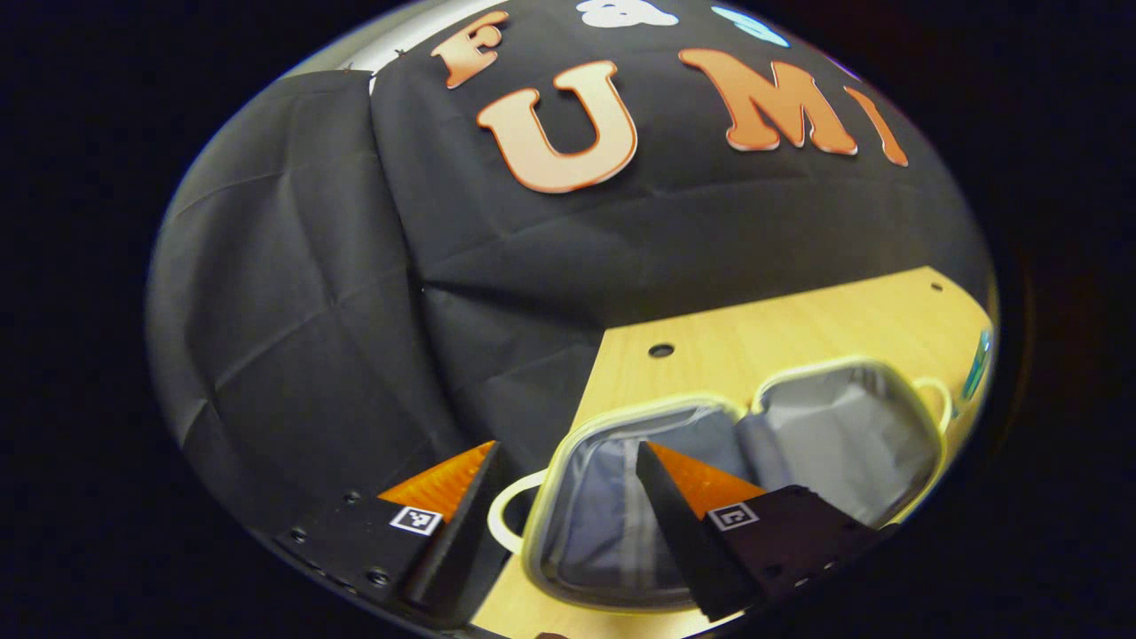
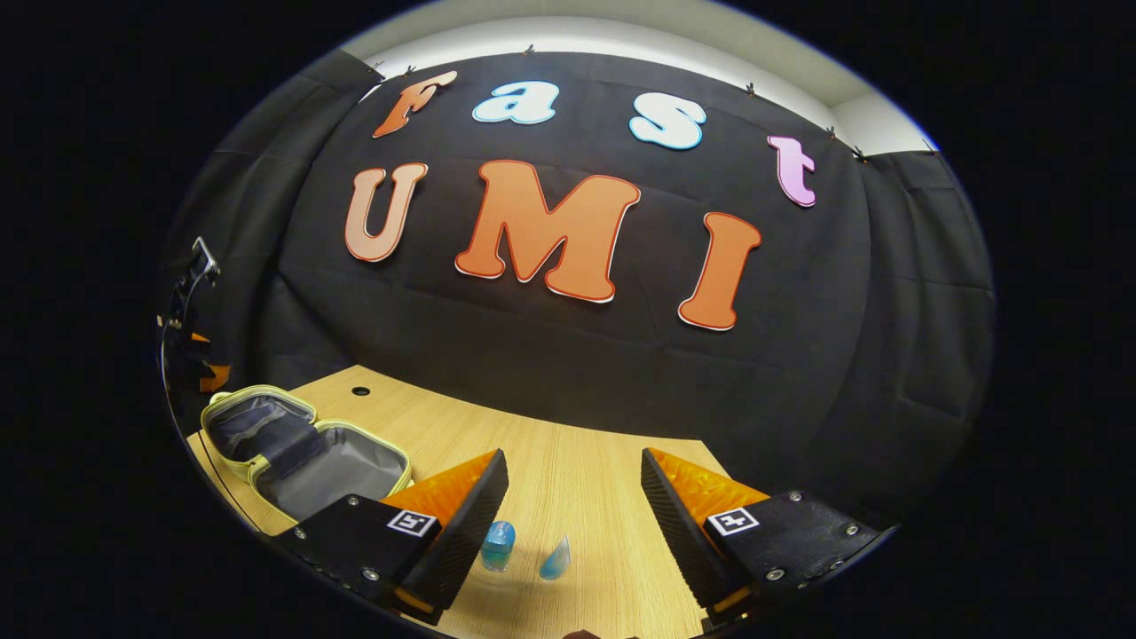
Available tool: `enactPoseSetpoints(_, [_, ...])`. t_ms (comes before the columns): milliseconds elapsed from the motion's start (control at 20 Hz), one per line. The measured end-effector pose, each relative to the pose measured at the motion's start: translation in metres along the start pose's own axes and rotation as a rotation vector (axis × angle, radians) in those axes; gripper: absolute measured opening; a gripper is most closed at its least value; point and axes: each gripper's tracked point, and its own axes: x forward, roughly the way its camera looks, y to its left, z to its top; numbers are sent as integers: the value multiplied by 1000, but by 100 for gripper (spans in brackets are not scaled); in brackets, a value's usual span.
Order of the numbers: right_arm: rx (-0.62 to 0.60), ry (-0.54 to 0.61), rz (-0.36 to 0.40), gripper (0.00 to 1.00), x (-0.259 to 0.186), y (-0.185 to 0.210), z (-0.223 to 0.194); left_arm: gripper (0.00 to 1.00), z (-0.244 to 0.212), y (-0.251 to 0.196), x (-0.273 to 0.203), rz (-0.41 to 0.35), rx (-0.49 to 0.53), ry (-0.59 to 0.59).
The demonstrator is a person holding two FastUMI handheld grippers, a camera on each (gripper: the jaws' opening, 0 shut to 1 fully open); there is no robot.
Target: First open the suitcase, pack the skin care products into it, and then close the suitcase.
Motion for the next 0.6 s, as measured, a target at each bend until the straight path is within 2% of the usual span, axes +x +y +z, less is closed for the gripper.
enactPoseSetpoints(50, [4, 2, 10, 95, 1, -1, -3, 95, 19, -11, -11, -12, -29, -27])
enactPoseSetpoints(150, [11, -4, 17, 95, 2, -9, -8, 98, 44, -38, -33, -34, -63, -71])
enactPoseSetpoints(350, [4, -26, 48, 95, 8, -17, -10, 98, 92, -102, -71, -147, -148, -179])
enactPoseSetpoints(500, [-20, -44, 51, 95, 11, -28, -12, 99, 109, -149, -86, -196, -148, -197])
enactPoseSetpoints(600, [-5, -33, 68, 95, 11, -29, -20, 99, 118, -190, -99, -231, -111, -213])
